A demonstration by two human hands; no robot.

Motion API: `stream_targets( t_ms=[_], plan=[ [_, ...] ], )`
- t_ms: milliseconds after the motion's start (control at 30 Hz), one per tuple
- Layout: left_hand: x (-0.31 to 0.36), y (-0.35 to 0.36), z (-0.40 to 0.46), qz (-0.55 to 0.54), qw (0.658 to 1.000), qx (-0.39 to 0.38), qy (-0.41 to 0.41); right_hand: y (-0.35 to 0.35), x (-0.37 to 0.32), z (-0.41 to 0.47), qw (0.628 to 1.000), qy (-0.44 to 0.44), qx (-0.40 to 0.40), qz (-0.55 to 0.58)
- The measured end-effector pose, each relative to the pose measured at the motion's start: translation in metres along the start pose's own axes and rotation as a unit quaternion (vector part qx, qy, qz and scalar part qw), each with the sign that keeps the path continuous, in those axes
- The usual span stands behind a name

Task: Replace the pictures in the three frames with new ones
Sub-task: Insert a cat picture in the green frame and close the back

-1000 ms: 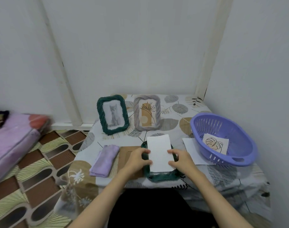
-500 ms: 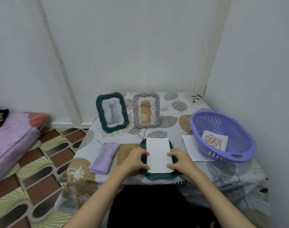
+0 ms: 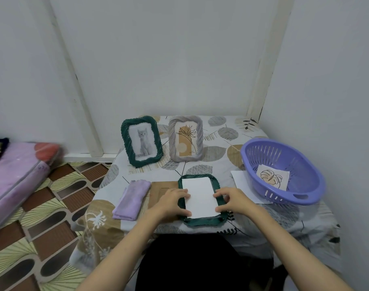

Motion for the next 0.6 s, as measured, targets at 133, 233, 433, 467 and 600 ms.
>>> stream_targets(
  t_ms=[133,233,433,467,600],
  plan=[
    [-0.001,0.000,0.001,0.000,1.000,-0.015,-0.007,0.005,0.000,-0.001,1.000,-0.005,-0.004,-0.020],
    [-0.003,0.003,0.002,0.003,0.999,-0.029,-0.013,0.008,0.001,-0.002,0.999,-0.012,-0.014,-0.040],
    [-0.002,0.004,0.001,-0.006,0.999,-0.046,-0.017,0.012,-0.004,-0.005,0.996,-0.036,-0.032,-0.079],
    [-0.001,0.004,0.000,-0.005,0.999,-0.050,-0.018,0.012,-0.006,-0.005,0.995,-0.042,-0.031,-0.088],
    [-0.001,0.004,-0.001,-0.011,0.998,-0.048,-0.023,0.015,-0.008,-0.004,0.992,-0.051,-0.036,-0.105]
  ],
)
Point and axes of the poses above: each hand's wrist, its own z-axis towards the middle knuckle, its own y-axis out of the palm, x = y × z, the point moved 10 cm from there along z, towards the middle knuckle, and after that the axes turned 12 degrees about -z, right-handed, at the moved point
